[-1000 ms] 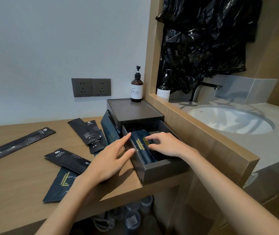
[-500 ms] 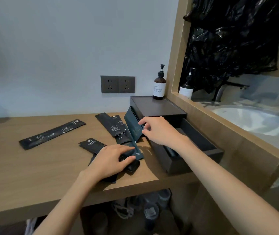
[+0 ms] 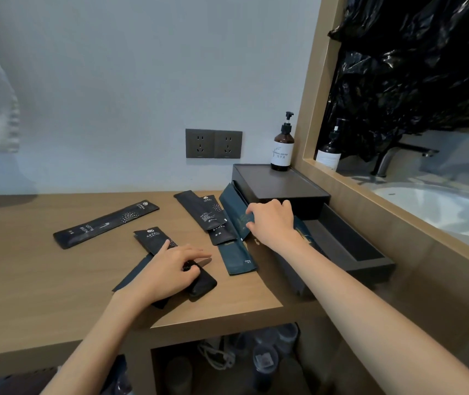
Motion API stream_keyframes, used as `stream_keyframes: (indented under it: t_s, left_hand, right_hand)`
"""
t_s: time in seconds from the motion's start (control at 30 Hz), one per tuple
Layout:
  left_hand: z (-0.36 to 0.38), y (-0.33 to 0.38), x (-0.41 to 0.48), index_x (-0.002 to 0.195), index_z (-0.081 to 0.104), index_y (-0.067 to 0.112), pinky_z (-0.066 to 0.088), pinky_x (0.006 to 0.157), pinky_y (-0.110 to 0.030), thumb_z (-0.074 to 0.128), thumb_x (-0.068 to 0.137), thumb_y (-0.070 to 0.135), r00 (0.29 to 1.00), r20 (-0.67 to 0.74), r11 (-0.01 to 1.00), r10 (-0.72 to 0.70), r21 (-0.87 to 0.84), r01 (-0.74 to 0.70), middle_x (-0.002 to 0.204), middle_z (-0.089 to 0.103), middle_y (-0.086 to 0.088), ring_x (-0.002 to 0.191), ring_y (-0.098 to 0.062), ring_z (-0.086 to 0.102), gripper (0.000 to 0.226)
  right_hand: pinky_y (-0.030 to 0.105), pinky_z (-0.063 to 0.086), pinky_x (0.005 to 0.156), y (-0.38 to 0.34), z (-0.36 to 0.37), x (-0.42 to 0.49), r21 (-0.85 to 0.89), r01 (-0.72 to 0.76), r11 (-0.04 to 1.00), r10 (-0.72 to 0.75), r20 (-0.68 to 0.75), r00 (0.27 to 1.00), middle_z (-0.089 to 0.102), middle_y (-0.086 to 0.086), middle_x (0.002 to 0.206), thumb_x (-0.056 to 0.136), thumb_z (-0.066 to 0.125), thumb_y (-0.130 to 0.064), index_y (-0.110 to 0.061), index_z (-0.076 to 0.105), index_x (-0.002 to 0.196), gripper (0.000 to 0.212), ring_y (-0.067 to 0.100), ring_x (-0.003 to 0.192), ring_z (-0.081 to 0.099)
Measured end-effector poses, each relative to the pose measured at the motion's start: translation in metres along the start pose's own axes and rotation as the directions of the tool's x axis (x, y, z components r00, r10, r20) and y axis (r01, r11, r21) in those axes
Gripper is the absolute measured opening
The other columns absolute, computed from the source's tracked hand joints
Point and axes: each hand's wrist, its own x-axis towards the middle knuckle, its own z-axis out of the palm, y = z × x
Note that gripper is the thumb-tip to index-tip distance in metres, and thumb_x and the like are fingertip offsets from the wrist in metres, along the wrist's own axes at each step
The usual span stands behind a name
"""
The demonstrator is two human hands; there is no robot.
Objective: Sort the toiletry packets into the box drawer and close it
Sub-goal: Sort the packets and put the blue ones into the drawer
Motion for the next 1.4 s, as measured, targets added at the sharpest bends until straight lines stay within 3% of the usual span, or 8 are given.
stream_keyframes:
  t_s: [0.3,0.43,0.6,0.7,0.87,1.0,1.2,1.4]
  left_hand:
    - [0.004,0.02,0.02,0.134,0.054,0.028,0.032,0.113,-0.04,0.048,0.095,0.017,0.994,-0.108,0.993,0.008,-0.118,-0.021,0.138,0.055,0.005,0.127,-0.015,0.047,0.041]
    - [0.008,0.025,0.03,0.132,0.056,0.027,0.036,0.106,-0.031,0.05,0.095,0.017,0.982,-0.191,0.983,0.006,-0.18,-0.042,0.137,0.056,0.004,0.129,-0.014,0.046,0.039]
    - [0.006,0.026,0.036,0.131,0.056,0.031,0.038,0.094,-0.019,0.051,0.096,0.018,0.953,-0.29,0.915,-0.088,-0.402,-0.038,0.134,0.058,0.005,0.123,-0.012,0.052,0.038]
    - [0.002,0.033,0.039,0.134,0.052,0.028,0.044,0.091,-0.018,0.05,0.098,0.018,0.948,-0.278,0.788,-0.155,-0.614,-0.051,0.131,0.06,0.0,0.119,-0.014,0.055,0.037]
    - [-0.01,0.058,0.045,0.138,0.046,0.025,0.053,0.093,-0.038,0.053,0.096,0.037,0.955,0.059,0.129,-0.291,-0.987,0.1,0.136,0.057,-0.007,0.113,-0.025,0.062,0.045]
    - [-0.02,0.069,0.046,0.145,0.038,0.026,0.057,0.086,-0.043,0.057,0.089,0.049,0.969,0.114,-0.17,-0.219,-0.982,0.077,0.129,0.058,-0.015,0.113,-0.036,0.062,0.063]
    - [-0.032,0.074,0.043,0.135,0.032,0.021,0.056,0.076,-0.051,0.06,0.091,0.037,0.951,0.125,-0.313,-0.283,-0.949,0.031,0.131,0.053,-0.025,0.111,-0.038,0.062,0.054]
    - [-0.032,0.047,0.032,0.142,0.03,0.008,0.061,0.064,-0.039,0.036,0.102,0.007,0.939,-0.039,-0.205,-0.341,-0.972,-0.115,0.121,0.063,-0.019,0.088,-0.03,0.072,0.04]
  right_hand:
    - [0.037,0.031,0.088,-0.01,0.013,0.009,-0.037,-0.12,0.992,0.118,-0.044,0.992,0.07,-0.003,0.094,0.09,0.06,-0.035,-0.029,0.068,0.103,0.015,0.022,0.101,0.054]
    - [0.036,0.037,0.089,-0.008,0.013,0.009,0.218,-0.142,0.966,0.175,-0.141,0.974,0.072,-0.005,0.087,0.089,0.064,-0.023,-0.029,0.075,0.089,0.012,0.019,0.094,0.061]
    - [0.034,0.056,0.084,-0.001,-0.016,-0.001,0.519,-0.048,0.854,0.184,-0.214,0.959,0.074,0.002,0.102,0.092,0.062,-0.017,-0.019,0.076,0.102,0.017,0.021,0.096,0.067]
    - [0.03,0.054,0.089,0.006,-0.036,-0.016,0.576,0.039,0.817,0.171,-0.306,0.937,0.075,0.0,0.103,0.092,0.062,-0.016,-0.017,0.076,0.104,0.018,0.016,0.095,0.068]
    - [0.026,0.055,0.086,0.016,-0.06,-0.048,0.592,0.216,0.776,0.124,-0.478,0.869,0.075,-0.004,0.1,0.091,0.064,-0.016,-0.018,0.075,0.105,0.018,0.009,0.091,0.069]
    - [0.023,0.057,0.08,0.018,-0.065,-0.075,0.491,0.402,0.773,-0.046,-0.588,0.808,0.076,-0.001,0.097,0.087,0.069,-0.012,-0.014,0.075,0.104,0.019,0.009,0.088,0.071]
    - [0.029,0.061,0.071,0.005,-0.046,-0.096,0.302,0.627,0.718,-0.364,-0.604,0.709,0.077,-0.001,0.09,0.08,0.072,-0.004,-0.014,0.077,0.094,0.017,0.013,0.083,0.074]
    - [0.023,0.054,0.084,-0.007,-0.046,-0.108,0.603,0.489,0.63,-0.381,-0.308,0.872,0.074,-0.01,0.099,0.087,0.058,-0.012,-0.023,0.073,0.082,0.019,0.003,0.095,0.066]
